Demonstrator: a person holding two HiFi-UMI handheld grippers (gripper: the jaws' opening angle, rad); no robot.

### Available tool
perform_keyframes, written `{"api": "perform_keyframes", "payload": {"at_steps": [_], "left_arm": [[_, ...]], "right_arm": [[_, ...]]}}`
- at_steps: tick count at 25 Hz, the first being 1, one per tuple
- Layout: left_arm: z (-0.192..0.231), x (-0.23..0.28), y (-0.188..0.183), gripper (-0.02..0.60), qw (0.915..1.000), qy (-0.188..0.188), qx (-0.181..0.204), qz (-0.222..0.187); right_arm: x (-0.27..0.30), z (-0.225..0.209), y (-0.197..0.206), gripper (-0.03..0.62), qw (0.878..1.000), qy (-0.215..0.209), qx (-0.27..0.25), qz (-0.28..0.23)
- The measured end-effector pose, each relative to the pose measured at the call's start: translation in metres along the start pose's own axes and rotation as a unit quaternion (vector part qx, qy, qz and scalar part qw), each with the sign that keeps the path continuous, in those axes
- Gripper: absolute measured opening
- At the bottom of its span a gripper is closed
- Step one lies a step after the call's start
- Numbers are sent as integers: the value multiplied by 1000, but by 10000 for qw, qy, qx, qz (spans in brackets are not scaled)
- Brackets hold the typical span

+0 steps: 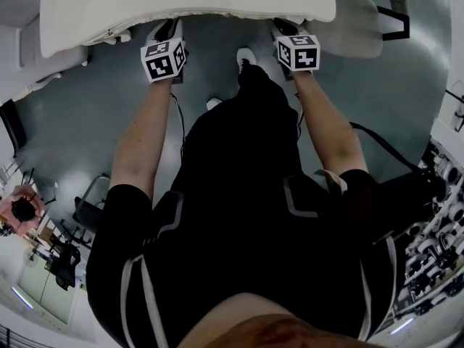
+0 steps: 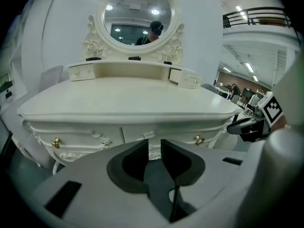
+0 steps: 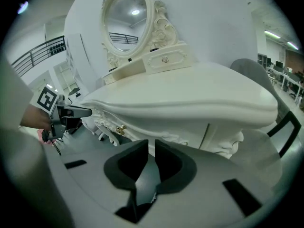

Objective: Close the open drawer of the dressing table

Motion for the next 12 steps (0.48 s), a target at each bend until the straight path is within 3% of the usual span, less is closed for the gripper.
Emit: {"api": "perform_keyframes", "payload": {"at_steps": [8,12], "left_arm": [[21,-71,-11,83,9984,-37,-55,-556],[29,-108,-21,83,9959,93,-307,-841]], "right_arm": [[-41,58,-28,29,9977,-288,-102,-611],[-68,82,-51,11,9955,-222,-271,-877]]}}
Point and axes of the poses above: the fingertips, and each gripper's own axes: x forward along the fingers, z to its left, y out of its underside, the point moved 2 cm from there along -x, backward along the fingers, and after that the axes turned 15 degrees about -y, right-handed, at the moved point
